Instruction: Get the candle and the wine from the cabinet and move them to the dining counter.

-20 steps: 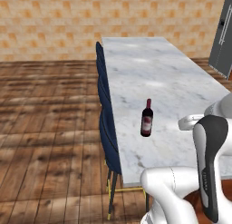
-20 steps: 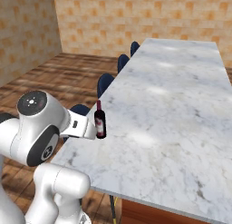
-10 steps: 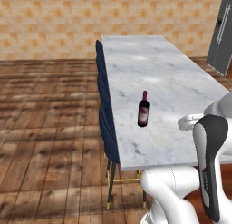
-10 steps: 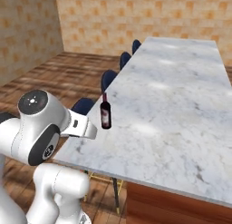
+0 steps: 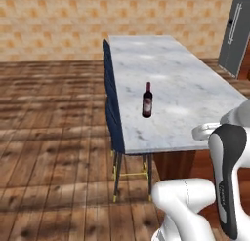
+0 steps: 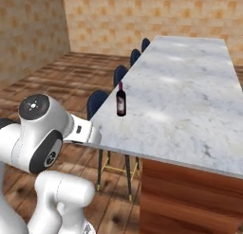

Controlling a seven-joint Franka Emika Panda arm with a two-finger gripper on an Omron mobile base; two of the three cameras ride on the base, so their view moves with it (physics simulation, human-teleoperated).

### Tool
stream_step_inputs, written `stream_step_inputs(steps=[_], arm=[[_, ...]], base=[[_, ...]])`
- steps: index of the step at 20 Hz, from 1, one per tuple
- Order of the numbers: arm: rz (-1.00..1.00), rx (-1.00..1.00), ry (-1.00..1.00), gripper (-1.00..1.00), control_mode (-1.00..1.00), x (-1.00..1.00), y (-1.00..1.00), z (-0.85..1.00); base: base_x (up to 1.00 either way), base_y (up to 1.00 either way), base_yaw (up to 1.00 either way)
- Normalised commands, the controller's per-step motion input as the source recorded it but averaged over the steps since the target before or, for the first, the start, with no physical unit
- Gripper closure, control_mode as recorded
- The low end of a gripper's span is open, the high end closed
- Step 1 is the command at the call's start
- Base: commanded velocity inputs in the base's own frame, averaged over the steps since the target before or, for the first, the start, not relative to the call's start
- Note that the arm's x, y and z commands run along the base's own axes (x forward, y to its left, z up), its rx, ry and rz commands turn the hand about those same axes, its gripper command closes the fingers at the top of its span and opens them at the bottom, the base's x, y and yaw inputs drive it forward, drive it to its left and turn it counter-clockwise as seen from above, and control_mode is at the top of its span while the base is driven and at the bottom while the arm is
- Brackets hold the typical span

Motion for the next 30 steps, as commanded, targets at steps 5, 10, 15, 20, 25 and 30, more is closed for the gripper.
stream_step_inputs(steps=[5, 10, 15, 20, 25, 30], arm=[[0.00, 0.00, 0.00, -1.00, 1.00, 0.00, 0.00, 0.00], [0.00, 0.00, 0.00, -1.00, 1.00, 0.00, 0.00, 0.00], [0.00, 0.00, 0.00, -1.00, 1.00, 0.00, 0.00, 0.00], [0.00, 0.00, 0.00, -1.00, 1.00, 0.00, 0.00, 0.00], [0.00, 0.00, 0.00, -1.00, 1.00, 0.00, 0.00, 0.00], [0.00, 0.00, 0.00, -1.00, 1.00, 0.00, 0.00, 0.00]], base=[[-0.60, -0.18, -0.25], [-0.05, 0.00, -0.95], [0.00, 0.00, -1.00], [0.00, 0.00, -1.00], [0.00, 0.00, -1.00], [0.10, 0.00, -0.88]])
